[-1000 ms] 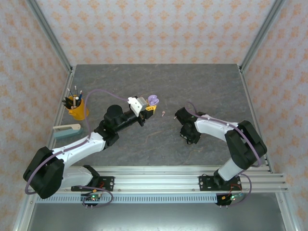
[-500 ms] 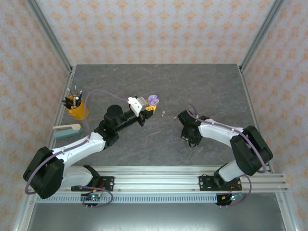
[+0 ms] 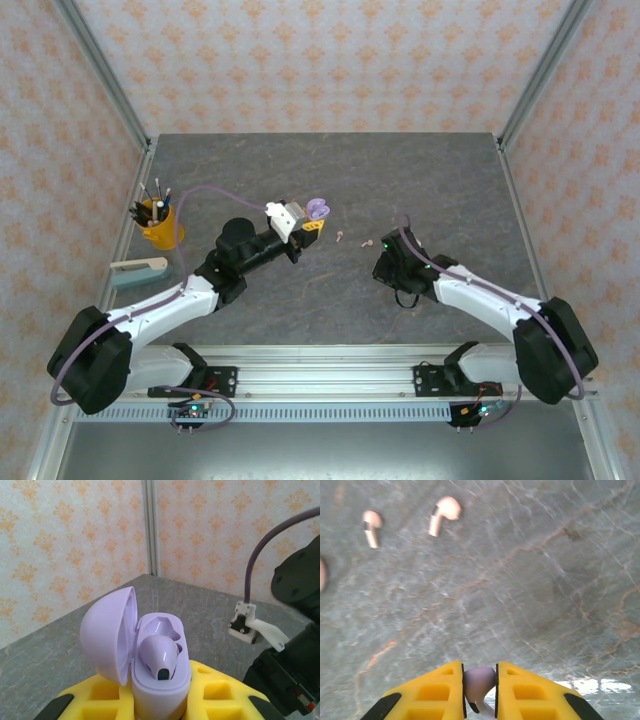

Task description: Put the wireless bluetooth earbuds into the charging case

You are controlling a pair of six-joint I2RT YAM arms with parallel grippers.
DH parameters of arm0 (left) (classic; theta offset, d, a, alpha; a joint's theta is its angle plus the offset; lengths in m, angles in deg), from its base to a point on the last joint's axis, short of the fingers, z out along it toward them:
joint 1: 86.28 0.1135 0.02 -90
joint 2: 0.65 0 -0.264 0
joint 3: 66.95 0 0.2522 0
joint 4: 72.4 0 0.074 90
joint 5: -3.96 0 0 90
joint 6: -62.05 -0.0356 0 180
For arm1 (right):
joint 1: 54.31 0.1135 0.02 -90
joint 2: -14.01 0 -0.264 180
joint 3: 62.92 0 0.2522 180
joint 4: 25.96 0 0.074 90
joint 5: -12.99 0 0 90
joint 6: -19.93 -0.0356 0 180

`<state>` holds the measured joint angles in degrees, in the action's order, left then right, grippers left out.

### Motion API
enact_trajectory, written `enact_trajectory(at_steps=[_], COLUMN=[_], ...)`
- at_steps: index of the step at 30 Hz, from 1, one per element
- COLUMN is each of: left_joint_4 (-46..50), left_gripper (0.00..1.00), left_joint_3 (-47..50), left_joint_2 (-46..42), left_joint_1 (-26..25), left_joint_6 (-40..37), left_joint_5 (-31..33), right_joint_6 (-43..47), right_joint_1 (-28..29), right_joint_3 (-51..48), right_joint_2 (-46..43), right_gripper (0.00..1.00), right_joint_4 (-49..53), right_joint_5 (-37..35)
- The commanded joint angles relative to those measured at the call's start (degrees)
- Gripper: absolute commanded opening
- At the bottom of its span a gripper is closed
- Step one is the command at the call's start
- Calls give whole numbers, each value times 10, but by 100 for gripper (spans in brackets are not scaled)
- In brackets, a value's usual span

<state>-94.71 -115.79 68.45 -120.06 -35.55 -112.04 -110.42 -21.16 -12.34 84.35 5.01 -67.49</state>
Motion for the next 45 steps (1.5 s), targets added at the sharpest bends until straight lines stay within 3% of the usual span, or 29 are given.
enact_trajectory(at_steps=[1, 9, 21, 30, 45], left_joint_4=[15, 25, 24, 18, 27], left_gripper=[0, 0, 0, 0, 0], left_joint_3=[-8, -19, -48, -79, -103], left_joint_2=[-19, -22, 6, 32, 44], left_joint_1=[-3, -3, -3, -3, -4], left_joint_6=[-17, -17, -16, -8, -6], left_joint_5=[14, 14, -4, -27, -38], right_joint_6=[28, 76, 130, 142, 155], right_joint_1=[-6, -22, -22, -22, -22], right_joint_3=[-1, 82, 269, 293, 314], right_joint_2=[-46, -109, -75, -48, -5], right_gripper=[19, 19, 19, 19, 19], right_joint_4=[-46, -41, -54, -113, -134], right_joint_5=[2, 19, 97, 195, 263])
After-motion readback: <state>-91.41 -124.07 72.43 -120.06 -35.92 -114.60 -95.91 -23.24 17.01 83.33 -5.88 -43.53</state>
